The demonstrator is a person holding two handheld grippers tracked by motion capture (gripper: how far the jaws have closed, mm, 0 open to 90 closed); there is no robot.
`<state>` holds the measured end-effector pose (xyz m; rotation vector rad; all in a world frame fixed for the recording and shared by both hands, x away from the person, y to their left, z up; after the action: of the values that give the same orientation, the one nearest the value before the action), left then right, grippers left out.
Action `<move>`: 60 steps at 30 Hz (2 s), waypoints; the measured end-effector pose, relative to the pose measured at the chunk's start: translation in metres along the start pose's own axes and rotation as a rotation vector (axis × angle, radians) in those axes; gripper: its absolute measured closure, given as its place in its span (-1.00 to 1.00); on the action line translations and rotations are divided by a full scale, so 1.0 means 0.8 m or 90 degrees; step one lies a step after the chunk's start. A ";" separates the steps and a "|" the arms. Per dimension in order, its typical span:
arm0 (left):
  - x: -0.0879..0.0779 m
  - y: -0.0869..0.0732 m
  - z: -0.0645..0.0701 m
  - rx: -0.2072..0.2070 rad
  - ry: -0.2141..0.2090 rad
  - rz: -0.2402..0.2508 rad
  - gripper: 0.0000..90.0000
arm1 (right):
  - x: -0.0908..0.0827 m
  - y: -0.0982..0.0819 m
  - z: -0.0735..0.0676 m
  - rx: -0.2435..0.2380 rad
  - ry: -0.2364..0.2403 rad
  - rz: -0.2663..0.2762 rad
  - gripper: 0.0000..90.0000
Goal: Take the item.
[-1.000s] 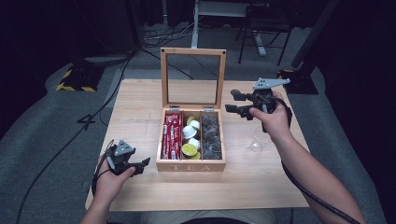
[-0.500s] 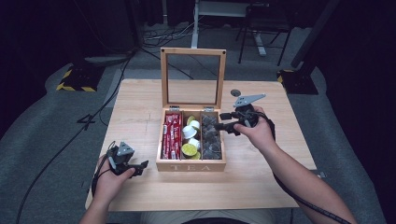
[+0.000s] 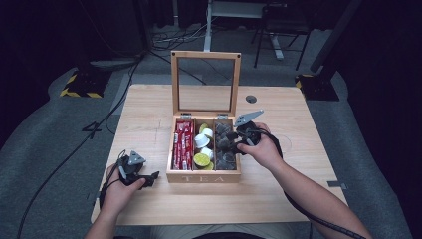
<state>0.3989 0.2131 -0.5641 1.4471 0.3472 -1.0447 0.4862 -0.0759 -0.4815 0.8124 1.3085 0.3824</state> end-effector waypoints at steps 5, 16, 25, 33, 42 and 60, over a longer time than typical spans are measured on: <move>0.002 0.000 0.001 0.003 -0.001 0.000 -0.47 | 0.011 -0.005 0.003 -0.014 -0.022 -0.024 -0.11; 0.002 -0.002 0.001 0.009 0.000 0.000 -0.49 | 0.021 -0.012 0.009 -0.038 -0.056 -0.065 0.48; 0.003 -0.002 0.001 0.010 0.000 0.002 -0.50 | 0.011 -0.006 0.011 -0.042 -0.062 -0.042 0.72; 0.004 -0.001 0.001 0.009 -0.002 0.004 -0.52 | -0.009 0.007 0.013 -0.008 -0.046 0.022 0.73; 0.004 -0.001 0.000 0.015 -0.011 0.008 -0.54 | -0.040 0.025 0.010 0.006 -0.029 0.090 0.73; 0.005 -0.003 0.000 0.014 -0.014 0.032 -0.57 | -0.109 0.035 0.010 0.002 -0.055 0.149 0.72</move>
<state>0.3995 0.2123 -0.5685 1.4554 0.2831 -1.0254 0.4777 -0.1180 -0.4004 0.9777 1.1364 0.5250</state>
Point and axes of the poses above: each handheld gripper's, and its own axes: x roughly forward along the jaws, y roughly out of its top, z roughly to its right, the point moved 9 cm from there along x, roughly forward along the jaws, and after that the axes turned 12 degrees about -x, right-handed, at the moved point
